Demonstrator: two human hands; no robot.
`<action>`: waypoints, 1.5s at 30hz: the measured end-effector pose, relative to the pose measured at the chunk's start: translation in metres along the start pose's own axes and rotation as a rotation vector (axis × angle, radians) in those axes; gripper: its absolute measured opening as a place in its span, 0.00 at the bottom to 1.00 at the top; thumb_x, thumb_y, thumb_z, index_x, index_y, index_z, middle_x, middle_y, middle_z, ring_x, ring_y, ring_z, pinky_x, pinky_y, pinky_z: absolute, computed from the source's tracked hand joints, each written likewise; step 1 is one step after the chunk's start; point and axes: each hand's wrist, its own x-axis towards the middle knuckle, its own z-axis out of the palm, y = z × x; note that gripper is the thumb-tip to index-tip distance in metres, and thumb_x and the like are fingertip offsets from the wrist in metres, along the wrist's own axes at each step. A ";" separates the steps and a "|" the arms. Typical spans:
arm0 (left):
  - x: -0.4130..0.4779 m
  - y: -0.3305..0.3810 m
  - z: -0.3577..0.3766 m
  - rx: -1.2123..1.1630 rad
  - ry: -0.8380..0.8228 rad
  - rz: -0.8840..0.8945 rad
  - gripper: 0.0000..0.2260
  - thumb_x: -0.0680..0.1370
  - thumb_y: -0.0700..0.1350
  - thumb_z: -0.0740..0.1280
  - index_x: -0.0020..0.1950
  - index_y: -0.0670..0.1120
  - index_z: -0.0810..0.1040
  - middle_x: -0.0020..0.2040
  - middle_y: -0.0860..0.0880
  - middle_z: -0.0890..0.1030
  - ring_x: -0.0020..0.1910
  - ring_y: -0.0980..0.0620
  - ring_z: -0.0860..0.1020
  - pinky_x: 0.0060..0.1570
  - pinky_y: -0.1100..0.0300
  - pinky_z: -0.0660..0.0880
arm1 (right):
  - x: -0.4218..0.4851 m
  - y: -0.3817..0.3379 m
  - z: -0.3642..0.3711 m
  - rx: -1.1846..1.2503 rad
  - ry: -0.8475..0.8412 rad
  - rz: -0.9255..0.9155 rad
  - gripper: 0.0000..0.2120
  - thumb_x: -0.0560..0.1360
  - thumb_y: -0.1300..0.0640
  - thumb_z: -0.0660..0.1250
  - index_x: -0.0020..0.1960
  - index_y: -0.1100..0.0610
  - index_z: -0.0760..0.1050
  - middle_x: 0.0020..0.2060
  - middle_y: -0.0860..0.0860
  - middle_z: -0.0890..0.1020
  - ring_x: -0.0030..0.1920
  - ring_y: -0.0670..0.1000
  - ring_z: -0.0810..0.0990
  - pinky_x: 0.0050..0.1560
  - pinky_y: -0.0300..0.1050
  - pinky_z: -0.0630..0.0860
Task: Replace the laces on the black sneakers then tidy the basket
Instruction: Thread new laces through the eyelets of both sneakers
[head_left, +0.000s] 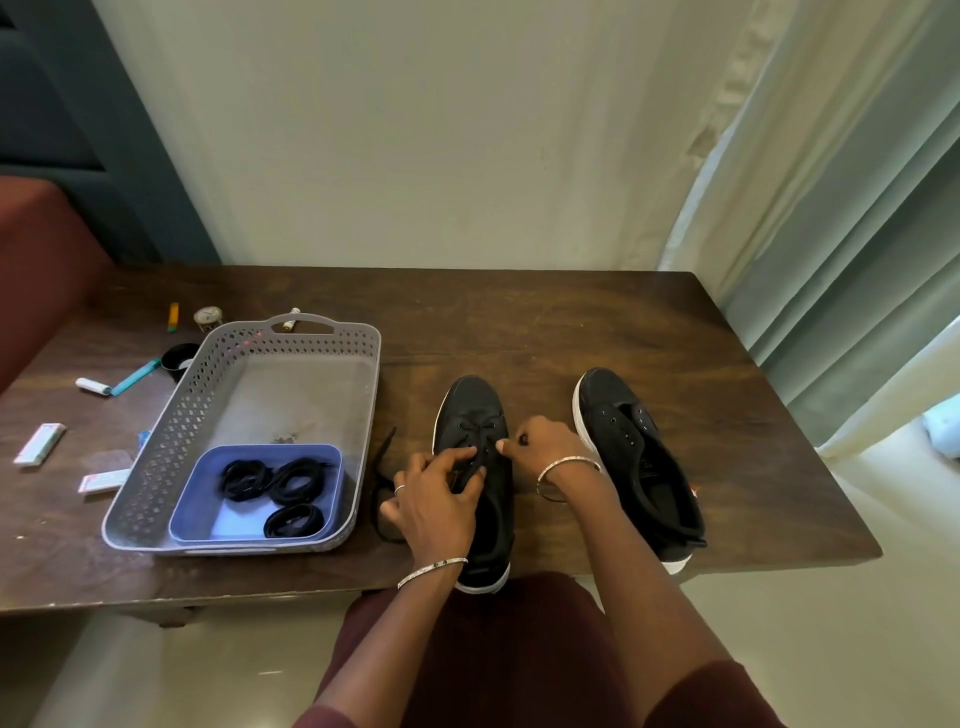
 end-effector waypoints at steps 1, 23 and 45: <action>0.000 0.000 0.000 0.004 0.000 -0.004 0.12 0.74 0.57 0.72 0.57 0.67 0.79 0.53 0.56 0.74 0.58 0.50 0.71 0.57 0.47 0.63 | -0.001 -0.001 0.001 0.015 -0.018 -0.021 0.15 0.78 0.44 0.65 0.41 0.55 0.77 0.39 0.54 0.80 0.44 0.57 0.81 0.45 0.47 0.74; 0.042 -0.021 -0.007 -0.156 -0.087 0.020 0.10 0.76 0.59 0.68 0.53 0.57 0.80 0.50 0.52 0.81 0.49 0.50 0.80 0.54 0.46 0.76 | -0.001 -0.006 0.016 0.403 0.199 -0.078 0.16 0.82 0.49 0.58 0.44 0.57 0.77 0.46 0.55 0.84 0.48 0.57 0.81 0.53 0.54 0.77; 0.079 0.009 -0.043 -0.266 -0.531 -0.108 0.15 0.83 0.40 0.60 0.37 0.41 0.77 0.33 0.46 0.80 0.29 0.51 0.74 0.42 0.57 0.75 | -0.009 -0.009 0.014 0.305 0.204 0.001 0.18 0.85 0.50 0.52 0.51 0.60 0.75 0.53 0.59 0.82 0.56 0.62 0.78 0.54 0.53 0.72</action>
